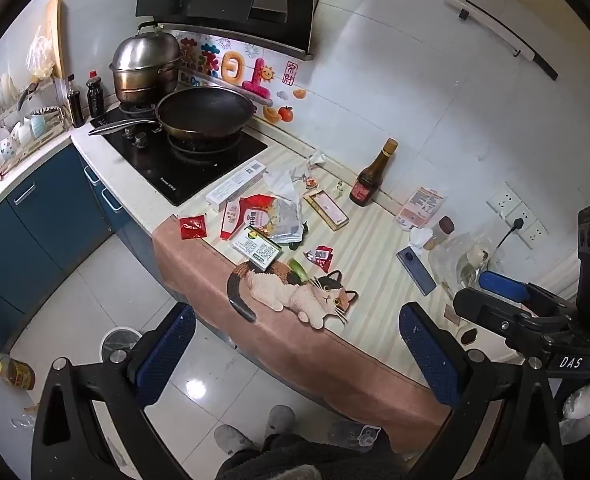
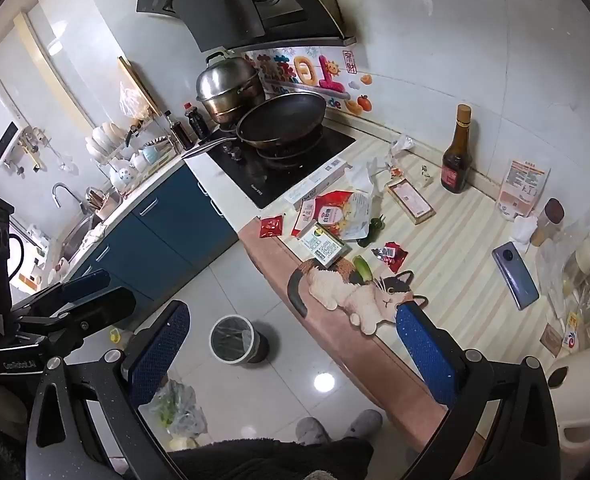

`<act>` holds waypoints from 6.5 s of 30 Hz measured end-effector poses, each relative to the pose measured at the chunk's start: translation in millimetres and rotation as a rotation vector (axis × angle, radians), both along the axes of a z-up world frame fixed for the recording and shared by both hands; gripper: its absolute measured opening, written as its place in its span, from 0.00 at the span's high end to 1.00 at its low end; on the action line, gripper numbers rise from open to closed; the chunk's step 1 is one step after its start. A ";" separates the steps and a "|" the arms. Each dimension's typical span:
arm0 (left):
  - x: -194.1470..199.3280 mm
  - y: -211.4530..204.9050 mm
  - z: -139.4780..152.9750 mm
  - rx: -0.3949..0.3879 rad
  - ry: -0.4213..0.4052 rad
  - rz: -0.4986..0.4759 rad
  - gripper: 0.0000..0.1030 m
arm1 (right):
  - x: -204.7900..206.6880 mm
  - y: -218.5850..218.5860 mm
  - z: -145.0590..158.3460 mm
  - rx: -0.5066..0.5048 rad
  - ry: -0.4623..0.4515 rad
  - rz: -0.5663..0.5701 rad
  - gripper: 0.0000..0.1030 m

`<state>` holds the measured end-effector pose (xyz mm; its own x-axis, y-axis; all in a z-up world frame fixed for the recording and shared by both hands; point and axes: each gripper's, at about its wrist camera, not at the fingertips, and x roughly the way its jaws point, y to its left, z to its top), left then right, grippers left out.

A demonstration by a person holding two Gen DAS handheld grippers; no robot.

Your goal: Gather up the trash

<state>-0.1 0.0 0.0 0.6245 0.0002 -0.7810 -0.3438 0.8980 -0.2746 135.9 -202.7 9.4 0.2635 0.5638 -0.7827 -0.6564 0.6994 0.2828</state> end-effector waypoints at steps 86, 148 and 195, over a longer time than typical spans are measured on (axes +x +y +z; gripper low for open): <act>0.8 -8.1 13.3 -0.012 -0.031 -0.031 0.00 | -19.9 -6.6 16.9 0.018 -0.015 0.024 0.00; 286.2 76.3 -324.7 -0.107 0.660 0.216 0.37 | 413.3 143.2 -376.0 -0.641 0.198 -0.037 0.33; -190.8 397.3 -487.7 -0.224 0.649 0.809 0.39 | -99.1 490.5 -535.9 -0.470 0.273 0.480 0.41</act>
